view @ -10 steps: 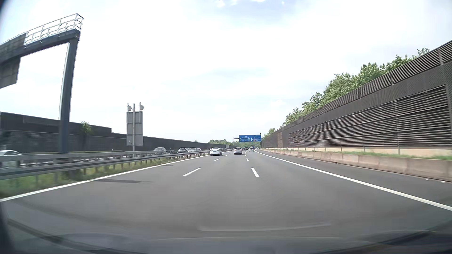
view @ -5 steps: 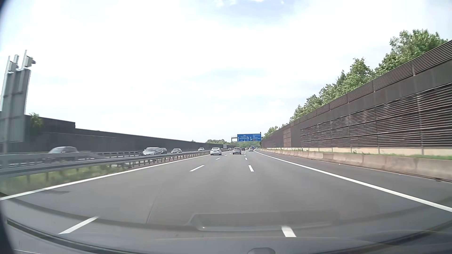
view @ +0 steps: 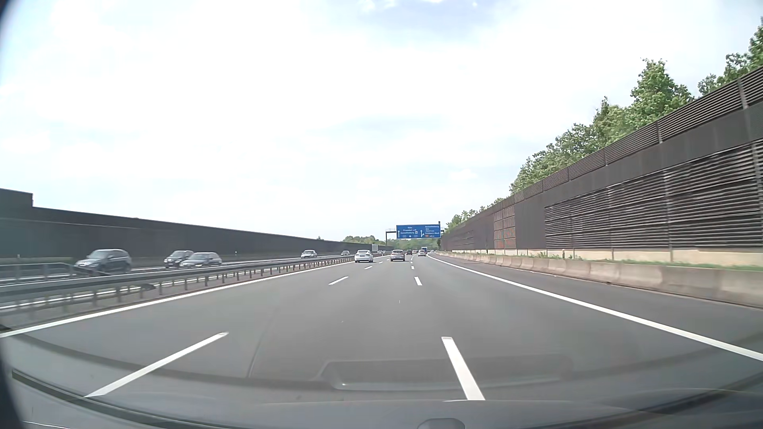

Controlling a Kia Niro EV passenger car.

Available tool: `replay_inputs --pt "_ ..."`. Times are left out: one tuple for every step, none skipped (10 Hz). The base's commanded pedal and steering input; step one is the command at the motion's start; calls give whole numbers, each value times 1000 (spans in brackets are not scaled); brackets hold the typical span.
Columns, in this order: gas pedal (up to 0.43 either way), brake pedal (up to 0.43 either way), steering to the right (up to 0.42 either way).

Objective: Follow the waypoints while adhering to traffic rules and regulations

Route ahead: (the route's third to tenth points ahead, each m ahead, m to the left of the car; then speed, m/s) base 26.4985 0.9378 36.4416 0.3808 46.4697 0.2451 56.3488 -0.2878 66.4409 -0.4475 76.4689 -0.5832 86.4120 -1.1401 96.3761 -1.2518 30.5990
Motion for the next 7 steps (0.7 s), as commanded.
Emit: replay_inputs --pt "421 0 3" --pt "421 0 3" --pt "421 0 3" --pt "421 0 3" --pt "421 0 3" --pt "421 0 3" --pt "421 0 3"
